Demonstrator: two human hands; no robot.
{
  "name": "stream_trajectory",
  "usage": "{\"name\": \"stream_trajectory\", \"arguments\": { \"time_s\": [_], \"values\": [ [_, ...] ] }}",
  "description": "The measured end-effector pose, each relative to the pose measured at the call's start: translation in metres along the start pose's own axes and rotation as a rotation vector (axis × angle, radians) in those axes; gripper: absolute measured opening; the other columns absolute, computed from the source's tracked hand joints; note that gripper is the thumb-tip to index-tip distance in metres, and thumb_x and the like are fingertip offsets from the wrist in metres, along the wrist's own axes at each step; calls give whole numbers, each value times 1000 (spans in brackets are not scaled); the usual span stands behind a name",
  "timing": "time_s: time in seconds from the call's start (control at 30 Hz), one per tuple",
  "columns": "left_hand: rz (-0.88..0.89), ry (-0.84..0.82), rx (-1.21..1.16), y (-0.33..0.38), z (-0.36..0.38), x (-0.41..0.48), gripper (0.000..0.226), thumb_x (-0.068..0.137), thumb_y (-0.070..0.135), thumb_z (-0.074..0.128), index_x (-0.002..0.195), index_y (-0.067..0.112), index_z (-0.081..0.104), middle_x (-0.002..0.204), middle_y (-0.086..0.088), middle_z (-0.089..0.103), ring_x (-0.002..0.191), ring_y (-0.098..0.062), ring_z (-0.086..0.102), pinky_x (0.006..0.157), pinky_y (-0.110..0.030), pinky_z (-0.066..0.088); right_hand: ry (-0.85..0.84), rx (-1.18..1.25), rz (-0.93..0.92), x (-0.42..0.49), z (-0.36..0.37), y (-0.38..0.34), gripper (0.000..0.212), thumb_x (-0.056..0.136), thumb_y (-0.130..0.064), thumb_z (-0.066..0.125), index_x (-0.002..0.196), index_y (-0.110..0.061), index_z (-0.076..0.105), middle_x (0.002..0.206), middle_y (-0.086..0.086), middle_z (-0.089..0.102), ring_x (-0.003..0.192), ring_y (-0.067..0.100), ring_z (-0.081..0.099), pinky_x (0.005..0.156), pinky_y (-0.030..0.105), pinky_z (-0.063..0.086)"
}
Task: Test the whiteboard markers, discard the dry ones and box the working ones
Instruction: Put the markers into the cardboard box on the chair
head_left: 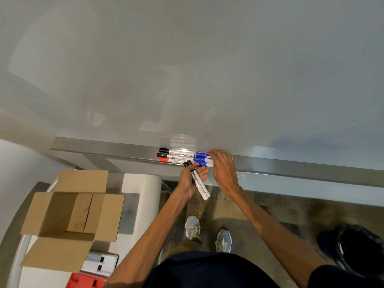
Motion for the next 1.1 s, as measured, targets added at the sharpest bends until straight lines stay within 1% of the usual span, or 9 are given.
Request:
{"name": "stream_trajectory", "arguments": {
  "time_s": [0.2, 0.33, 0.57, 0.63, 0.7, 0.83, 0.9, 1.0, 1.1],
  "values": [
    [-12, -74, -80, -4, 23, -1, 20, 101, 13, 40, 102, 7, 60, 103, -18, 70, 94, -29, 68, 88, -41, 53, 81, 123, 57, -4, -34, -3, 22, 98, -15, 51, 111, -10, 68, 107, 6, 69, 99, 23, 64, 90, 39, 49],
    [-7, -128, -176, -6, 46, -7, 20, 99, 8, 41, 108, 2, 58, 89, -16, 66, 77, -25, 67, 76, -36, 58, 57, 217, 78, -13, -44, -1, 15, 100, -23, 55, 105, -17, 68, 102, -2, 69, 94, 14, 62, 91, 33, 44],
    [-35, -174, -240, -21, 77, -17, 27, 100, 8, 36, 106, 0, 62, 91, -18, 63, 80, -28, 64, 82, -38, 53, -60, 319, 123, -25, -50, 13, 20, 97, -25, 60, 114, -16, 67, 105, -2, 71, 91, 14, 65, 86, 35, 54],
    [-37, -190, -253, -26, 80, -19, 29, 100, 9, 36, 109, -2, 62, 94, -20, 64, 83, -28, 63, 87, -39, 51, -89, 339, 118, -27, -54, 18, 22, 97, -22, 60, 117, -14, 67, 108, -1, 71, 92, 13, 65, 84, 29, 54],
    [-46, -203, -271, -31, 83, -20, 30, 101, 9, 37, 113, -3, 62, 95, -20, 65, 82, -28, 65, 83, -37, 55, -123, 352, 114, -30, -57, 23, 25, 97, -19, 60, 120, -13, 66, 112, 1, 70, 93, 13, 65, 82, 22, 51],
    [-76, -235, -276, -39, 93, -22, 30, 100, 9, 40, 121, -1, 58, 95, -17, 63, 76, -23, 62, 64, -31, 58, -134, 316, 117, -36, -60, 33, 25, 100, -17, 56, 123, -13, 64, 117, 1, 66, 101, 14, 62, 95, 32, 48],
    [-69, -243, -227, -41, 96, -20, 27, 100, 11, 39, 114, 2, 60, 96, -15, 63, 78, -23, 62, 72, -37, 58, -116, 283, 147, -38, -64, 45, 25, 100, -16, 54, 124, -14, 63, 116, 1, 63, 103, 15, 59, 99, 34, 42],
    [-64, -225, -88, -44, 91, -16, 26, 103, 17, 38, 105, 10, 63, 106, -12, 68, 95, -23, 66, 96, -52, 46, -72, 218, 167, -37, -76, 64, 26, 101, -13, 52, 124, -12, 63, 116, 4, 60, 103, 18, 58, 98, 37, 42],
    [-85, -153, -109, -45, 75, -14, 29, 103, 19, 38, 107, 10, 65, 108, -12, 69, 104, -25, 64, 104, -55, 41, -61, 137, 182, -33, -84, 84, 26, 100, -12, 55, 124, -12, 64, 117, 7, 60, 105, 22, 58, 95, 36, 42]
  ]
}}
Point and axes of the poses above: each hand's wrist, its own x-axis towards the middle knuckle, its own z-axis out of the palm, y = z × x, the point moved 8 cm from there along x, towards the middle knuckle
